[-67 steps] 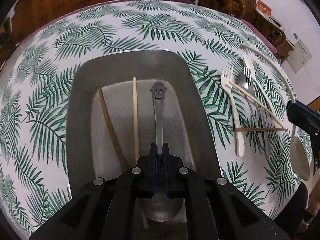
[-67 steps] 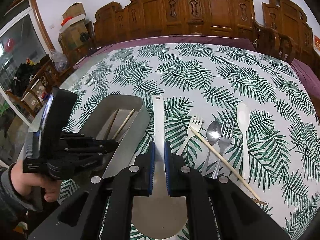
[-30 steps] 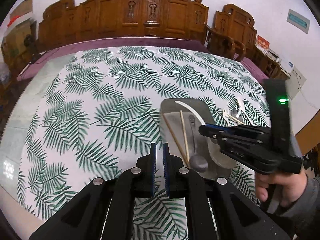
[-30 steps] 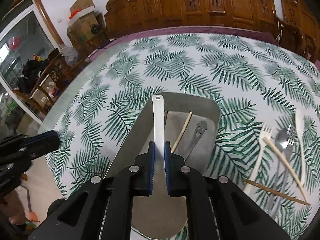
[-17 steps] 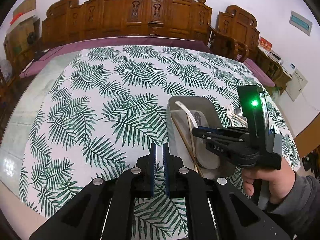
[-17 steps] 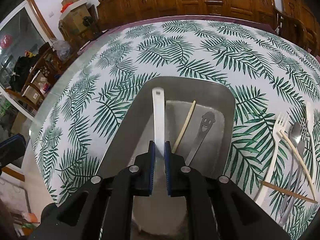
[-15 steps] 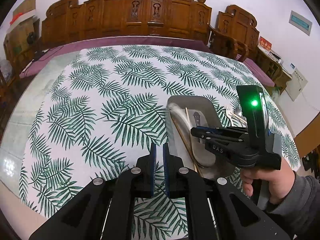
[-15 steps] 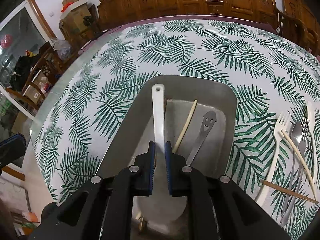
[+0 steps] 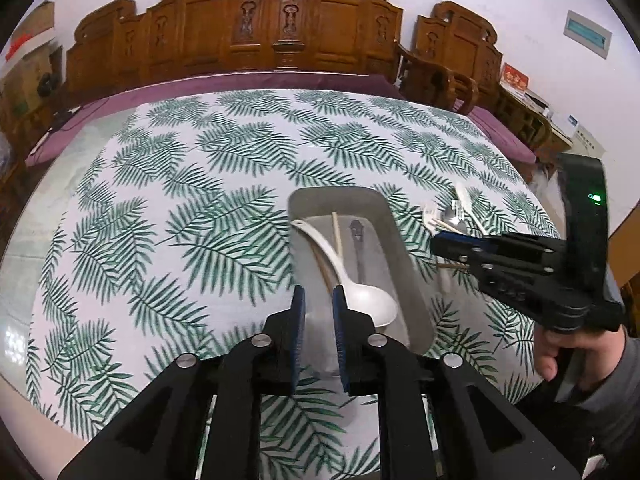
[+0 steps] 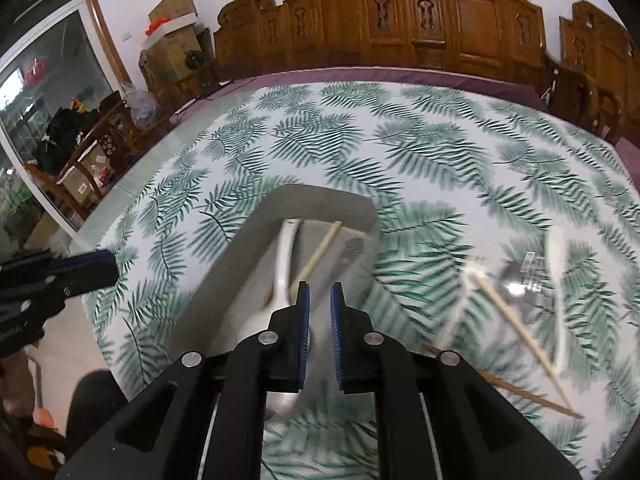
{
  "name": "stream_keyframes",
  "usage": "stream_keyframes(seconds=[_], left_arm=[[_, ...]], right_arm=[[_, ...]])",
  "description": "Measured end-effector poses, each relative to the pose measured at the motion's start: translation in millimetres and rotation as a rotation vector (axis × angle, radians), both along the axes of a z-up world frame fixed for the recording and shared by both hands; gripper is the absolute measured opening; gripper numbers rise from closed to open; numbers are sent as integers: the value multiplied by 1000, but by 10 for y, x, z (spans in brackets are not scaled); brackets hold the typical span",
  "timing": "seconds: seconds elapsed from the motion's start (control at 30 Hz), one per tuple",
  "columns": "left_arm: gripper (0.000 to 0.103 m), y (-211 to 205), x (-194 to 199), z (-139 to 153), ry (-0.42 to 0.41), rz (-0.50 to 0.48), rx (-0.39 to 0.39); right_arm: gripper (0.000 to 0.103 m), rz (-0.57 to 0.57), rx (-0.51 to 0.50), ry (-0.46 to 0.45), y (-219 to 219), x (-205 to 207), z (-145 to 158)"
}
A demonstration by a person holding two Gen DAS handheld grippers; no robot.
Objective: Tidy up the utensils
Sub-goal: 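Lower the white plastic spoon into the tray and open the right tool, then grasp a dark wooden chopstick from the utensil pile with the right tool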
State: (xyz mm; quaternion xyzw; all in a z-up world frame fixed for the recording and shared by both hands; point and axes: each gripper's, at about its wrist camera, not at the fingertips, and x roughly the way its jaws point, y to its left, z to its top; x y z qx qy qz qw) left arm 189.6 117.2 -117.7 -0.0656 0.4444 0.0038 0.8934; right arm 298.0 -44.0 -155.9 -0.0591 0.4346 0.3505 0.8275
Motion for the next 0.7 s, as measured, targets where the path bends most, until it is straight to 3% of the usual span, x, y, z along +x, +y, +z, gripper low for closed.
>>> stream_keyframes(seconds=[0.17, 0.27, 0.33, 0.43, 0.5, 0.7], left_arm=[[19, -185, 48, -4, -3, -14, -1], [31, -289, 71, -3, -8, -20, 1], [44, -360, 83, -8, -12, -22, -1], [53, -439, 109, -37, -9, -27, -12], [62, -486, 126, -58, -6, -27, -13], [65, -677, 173, -153, 16, -41, -13]], right_arm=[[13, -9, -35, -33, -427, -7, 25], [13, -2, -60, -36, -673, -5, -32], [13, -2, -91, -44, -847, -2, -95], [13, -12, -118, -30, -1053, 35, -196], [18, -13, -131, -29, -1149, 55, -254], [22, 11, -183, -1, -1299, 146, -502]])
